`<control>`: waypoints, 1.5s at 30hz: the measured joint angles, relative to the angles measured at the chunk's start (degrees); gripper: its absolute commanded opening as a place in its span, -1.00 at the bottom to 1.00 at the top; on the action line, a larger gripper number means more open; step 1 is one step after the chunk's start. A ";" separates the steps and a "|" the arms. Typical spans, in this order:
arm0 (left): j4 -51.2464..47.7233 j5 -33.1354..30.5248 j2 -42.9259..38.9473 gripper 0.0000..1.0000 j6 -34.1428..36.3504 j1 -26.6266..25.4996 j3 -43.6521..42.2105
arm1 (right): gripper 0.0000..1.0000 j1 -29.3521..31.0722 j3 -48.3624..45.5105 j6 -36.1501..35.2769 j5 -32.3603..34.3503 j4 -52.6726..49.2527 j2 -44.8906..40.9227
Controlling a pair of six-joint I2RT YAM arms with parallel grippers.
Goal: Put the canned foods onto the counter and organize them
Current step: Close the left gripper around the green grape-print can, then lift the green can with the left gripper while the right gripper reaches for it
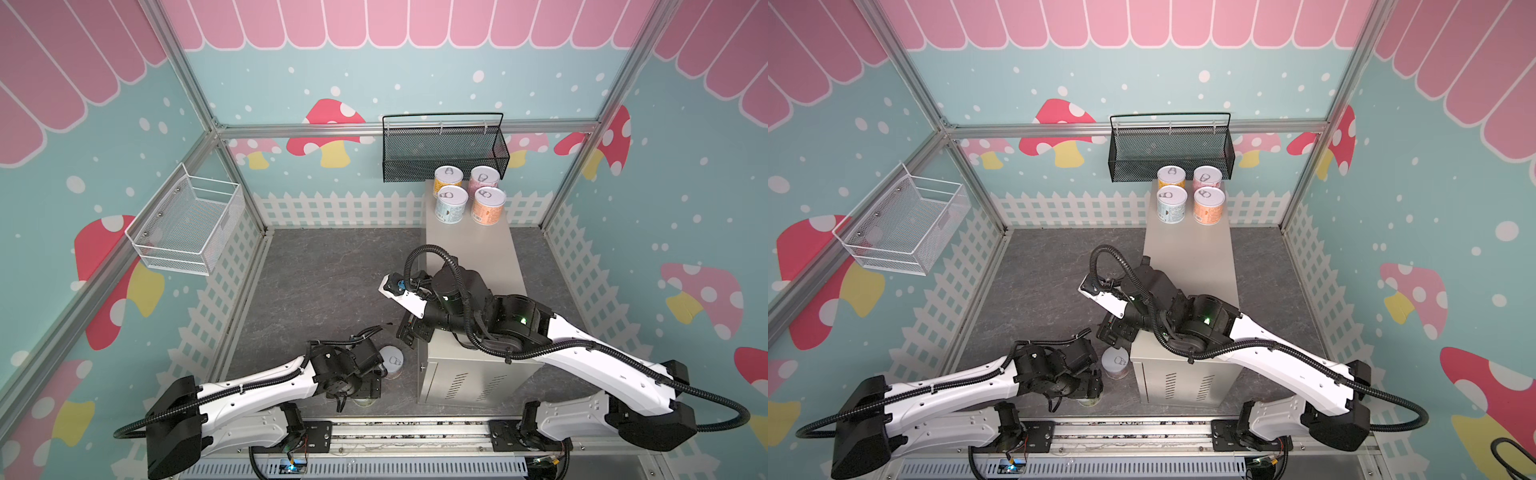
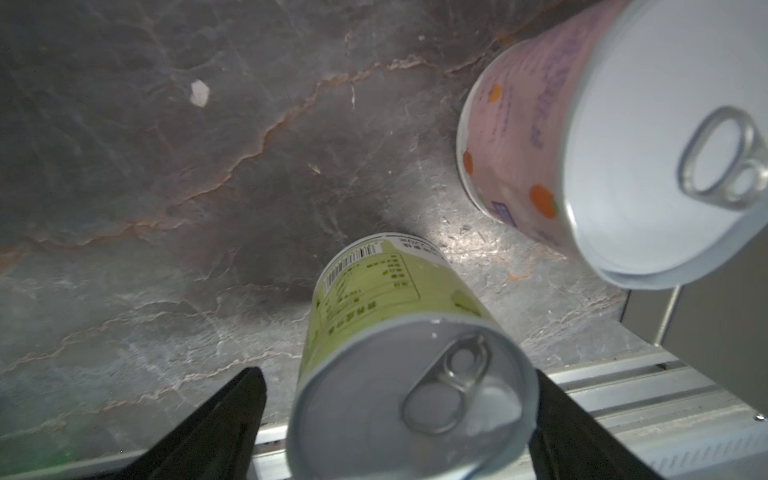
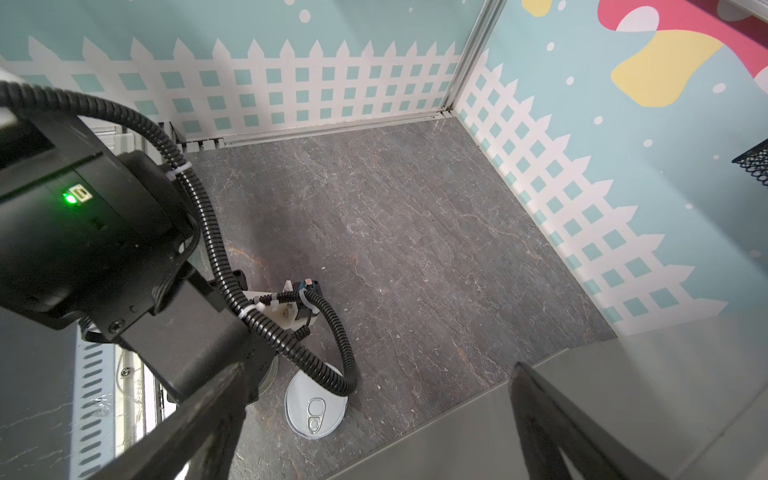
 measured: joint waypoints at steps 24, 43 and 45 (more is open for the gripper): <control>-6.64 -6.47 1.44 0.29 5.53 0.04 10.40 | 0.99 0.00 0.00 -0.33 0.15 0.09 0.00; -16.06 -7.56 -6.36 0.12 32.13 23.96 33.53 | 0.99 0.02 -5.29 -2.91 2.21 4.70 -8.44; -16.17 -5.66 -5.77 0.12 34.64 25.70 36.13 | 0.99 0.02 -5.51 -3.32 2.21 5.05 -8.63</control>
